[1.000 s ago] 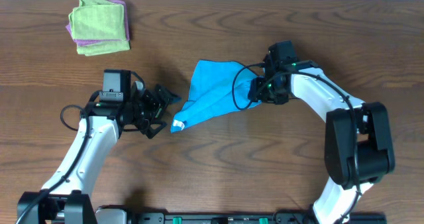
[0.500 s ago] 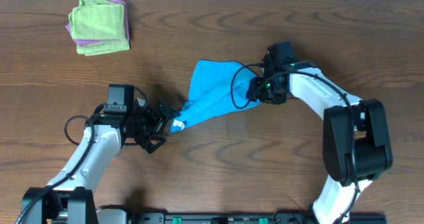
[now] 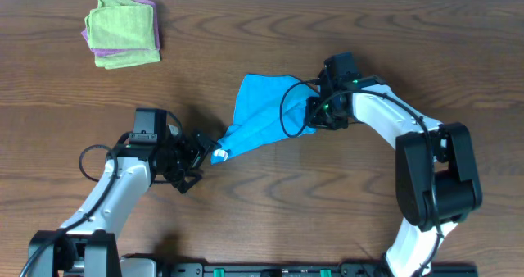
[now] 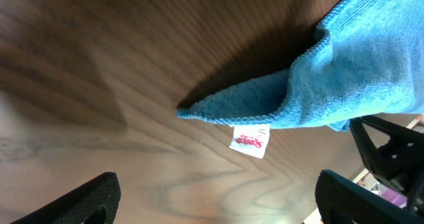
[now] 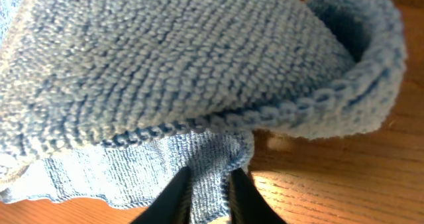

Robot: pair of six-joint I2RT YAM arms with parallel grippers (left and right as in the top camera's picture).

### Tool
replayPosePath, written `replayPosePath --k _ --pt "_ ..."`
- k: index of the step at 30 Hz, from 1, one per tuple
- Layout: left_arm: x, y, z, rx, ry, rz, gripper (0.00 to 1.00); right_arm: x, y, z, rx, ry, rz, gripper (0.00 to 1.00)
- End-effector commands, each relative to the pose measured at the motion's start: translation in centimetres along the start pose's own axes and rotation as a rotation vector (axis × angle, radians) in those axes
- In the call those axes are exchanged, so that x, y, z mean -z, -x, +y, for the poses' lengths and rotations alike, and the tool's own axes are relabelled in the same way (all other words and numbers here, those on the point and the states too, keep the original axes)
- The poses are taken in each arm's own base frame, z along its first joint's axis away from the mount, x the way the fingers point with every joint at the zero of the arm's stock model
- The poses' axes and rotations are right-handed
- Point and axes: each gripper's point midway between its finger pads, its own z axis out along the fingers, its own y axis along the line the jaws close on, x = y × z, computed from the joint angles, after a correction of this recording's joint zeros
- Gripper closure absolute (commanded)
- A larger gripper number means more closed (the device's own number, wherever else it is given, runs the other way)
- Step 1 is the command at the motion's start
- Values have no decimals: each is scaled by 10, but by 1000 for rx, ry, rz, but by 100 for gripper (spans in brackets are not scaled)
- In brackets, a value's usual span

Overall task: Fold the cloth
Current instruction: 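Move the left gripper to the cloth's left corner and grasp it, then hold the left corner and pull the right gripper rightward to stretch cloth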

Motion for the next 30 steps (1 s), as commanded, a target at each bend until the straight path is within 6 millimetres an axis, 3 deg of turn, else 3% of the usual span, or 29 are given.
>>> replayPosePath --k 1,6,17,27,28,30 --pt "-8 0 14 -22 28 -4 5 -7 -7 0 -10 5 25 87" --pt "-14 2 17 -43 1 -24 5 -7 -8 0 -14 6 27 99" --pt "-22 21 9 -94 -41 -93 5 -7 -8 0 -34 4 31 99" --pt "-57 18 8 -126 -63 -19 0 -6 -12 -1 -38 -1 44 97" --pt "-60 15 6 -135 -69 -8 9 -6 -12 -1 -38 -1 44 98" --pt "-66 9 6 -142 -64 10 19 -6 -12 -1 -38 -1 45 98"
